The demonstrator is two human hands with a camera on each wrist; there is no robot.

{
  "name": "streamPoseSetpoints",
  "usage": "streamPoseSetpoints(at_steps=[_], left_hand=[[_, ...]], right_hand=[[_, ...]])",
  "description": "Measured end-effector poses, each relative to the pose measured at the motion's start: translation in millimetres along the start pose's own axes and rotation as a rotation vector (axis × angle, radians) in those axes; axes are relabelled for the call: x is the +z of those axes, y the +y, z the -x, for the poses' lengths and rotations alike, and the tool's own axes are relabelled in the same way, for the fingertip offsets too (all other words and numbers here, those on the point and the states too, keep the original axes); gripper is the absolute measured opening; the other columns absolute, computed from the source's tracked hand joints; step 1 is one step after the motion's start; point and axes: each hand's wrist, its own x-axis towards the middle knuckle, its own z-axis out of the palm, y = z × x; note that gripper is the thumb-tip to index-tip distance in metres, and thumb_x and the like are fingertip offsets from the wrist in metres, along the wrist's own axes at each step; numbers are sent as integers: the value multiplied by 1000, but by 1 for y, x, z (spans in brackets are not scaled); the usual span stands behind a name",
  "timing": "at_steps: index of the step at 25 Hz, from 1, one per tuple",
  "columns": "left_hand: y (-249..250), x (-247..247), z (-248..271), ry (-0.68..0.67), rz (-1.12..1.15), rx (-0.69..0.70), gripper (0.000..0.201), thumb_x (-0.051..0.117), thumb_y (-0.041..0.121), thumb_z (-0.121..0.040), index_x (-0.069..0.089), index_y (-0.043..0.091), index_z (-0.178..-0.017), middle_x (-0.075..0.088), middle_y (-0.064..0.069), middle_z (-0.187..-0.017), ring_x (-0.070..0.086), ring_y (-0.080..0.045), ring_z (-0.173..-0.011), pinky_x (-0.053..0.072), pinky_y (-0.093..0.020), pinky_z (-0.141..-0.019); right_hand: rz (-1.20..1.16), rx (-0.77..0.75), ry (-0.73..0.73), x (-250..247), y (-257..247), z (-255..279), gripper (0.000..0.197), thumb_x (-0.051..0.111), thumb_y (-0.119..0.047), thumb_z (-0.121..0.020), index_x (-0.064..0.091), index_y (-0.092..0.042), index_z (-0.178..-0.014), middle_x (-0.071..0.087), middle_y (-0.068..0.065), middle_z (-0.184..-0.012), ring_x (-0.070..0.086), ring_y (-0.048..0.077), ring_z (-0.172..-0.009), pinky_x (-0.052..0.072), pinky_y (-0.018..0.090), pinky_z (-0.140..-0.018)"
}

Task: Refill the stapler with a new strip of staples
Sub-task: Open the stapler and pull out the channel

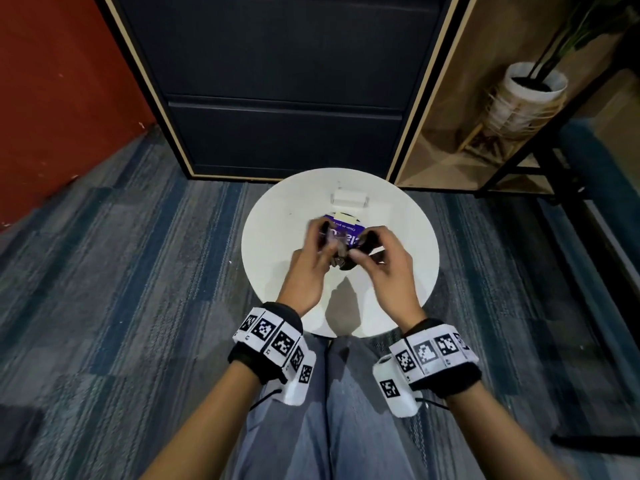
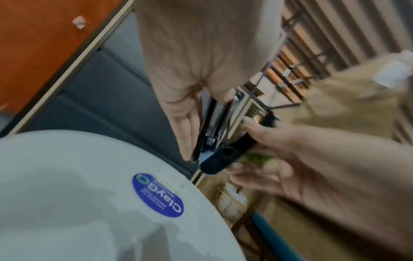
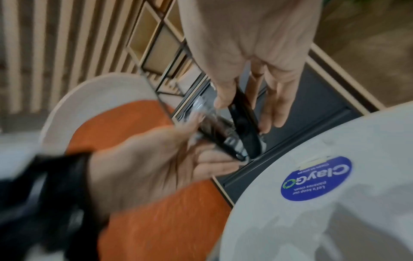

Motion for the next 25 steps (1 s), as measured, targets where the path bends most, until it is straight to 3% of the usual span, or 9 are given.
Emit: streamPoseSetpoints(at_steps=[2,7,9,11,13,15,18,21,25], left_hand=[[-4,-10,-4,127,284,-143,15,35,36,-99,36,33,-113,63,-5,-120,69,-37,-92,56,-48,-87],[-18,-21,-4,136,787,-212,30,24,33,-101,33,24,-129,42,-26,-144,73,-30,-84,57,-44,-86],[-21,-21,-3,128,884,-217,25,22,32,-102,33,25,-123,41,-27,-145,74,-29,-84,57,-43,-86],[-25,-24,-3,141,869,-228,19,21,30,-103,31,29,-119,43,-24,-144,75,-28,-81,55,-43,-87],[-30,-25,-4,171,810,-240,17,23,27,-103,30,31,-118,44,-22,-141,75,-26,-76,55,-44,-86],[-35,-23,-6,184,750,-269,15,25,25,-103,28,31,-116,46,-17,-136,75,-24,-70,56,-42,-82],[-44,-12,-10,191,686,-336,13,25,22,-103,27,28,-114,54,-12,-121,73,-23,-65,59,-39,-75],[-59,-4,-15,167,698,-407,10,26,20,-102,27,26,-111,60,-15,-109,73,-24,-64,61,-34,-67],[-91,-11,-30,208,563,-475,14,39,6,-99,35,16,-108,58,-8,-98,66,-31,-80,60,-23,-63]], right_hand=[[-288,140,56,-10,1,0,15,63,-11,-86,53,-13,-98,63,-1,-91,67,18,-81,58,35,-76],[-769,360,93,-17,11,4,32,59,-11,-86,43,-27,-108,64,18,-101,69,31,-82,58,38,-86],[-854,399,96,-14,18,5,39,68,-20,-72,46,-26,-104,67,15,-99,70,26,-81,59,36,-85],[-612,360,110,-13,29,2,30,71,-17,-73,53,-21,-97,63,12,-100,66,17,-81,58,28,-81],[6,182,106,-14,42,0,18,62,-2,-85,59,-16,-96,59,13,-105,56,14,-90,43,10,-82],[409,-46,-18,-9,56,-3,28,52,5,-87,61,-13,-106,57,9,-114,51,14,-103,36,16,-90],[276,-19,-281,10,59,-3,29,54,-11,-91,55,-17,-120,57,-3,-118,48,-9,-110,35,33,-101],[207,-47,-247,27,68,-12,33,67,-24,-82,62,-12,-112,59,4,-106,57,13,-102,44,27,-90],[305,-52,-231,33,92,-31,26,70,-14,-78,68,-4,-101,61,8,-98,52,18,-95,41,30,-84]])
